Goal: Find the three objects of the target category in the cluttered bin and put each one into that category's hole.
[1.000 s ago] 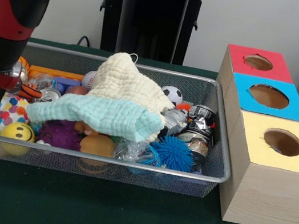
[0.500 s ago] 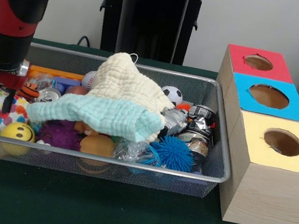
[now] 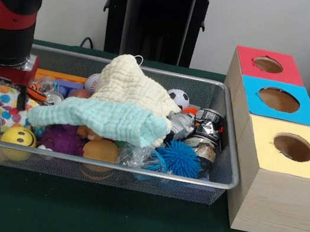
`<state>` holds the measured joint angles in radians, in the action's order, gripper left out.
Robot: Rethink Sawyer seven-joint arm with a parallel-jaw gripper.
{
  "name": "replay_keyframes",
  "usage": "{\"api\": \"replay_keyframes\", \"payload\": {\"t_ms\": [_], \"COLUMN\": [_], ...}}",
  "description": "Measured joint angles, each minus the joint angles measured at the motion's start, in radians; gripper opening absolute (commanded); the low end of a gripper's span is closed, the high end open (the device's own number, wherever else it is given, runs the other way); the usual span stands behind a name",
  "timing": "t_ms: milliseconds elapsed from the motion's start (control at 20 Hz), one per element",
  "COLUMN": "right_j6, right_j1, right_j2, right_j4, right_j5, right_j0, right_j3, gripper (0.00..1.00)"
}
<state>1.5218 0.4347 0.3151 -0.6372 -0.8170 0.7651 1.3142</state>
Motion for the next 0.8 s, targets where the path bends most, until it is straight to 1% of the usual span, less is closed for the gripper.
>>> {"api": "replay_keyframes", "payload": {"t_ms": [200,450,700,750,800], "right_j6": [0.0,0.0,0.0,0.0,0.0], "right_j1": [0.0,-0.003,-0.006,-0.007,-0.013], "right_j2": [0.0,0.0,0.0,0.0,0.0], "right_j4": [-0.005,-0.038,-0.074,-0.079,-0.085], "right_j5": [0.001,0.009,0.048,0.062,0.099], "right_j0": [-0.003,-0.012,-0.023,-0.023,-0.023], "right_j3": [0.002,0.002,0.003,0.003,0.003], "gripper": [1.0,1.0,1.0,1.0,1.0]}}
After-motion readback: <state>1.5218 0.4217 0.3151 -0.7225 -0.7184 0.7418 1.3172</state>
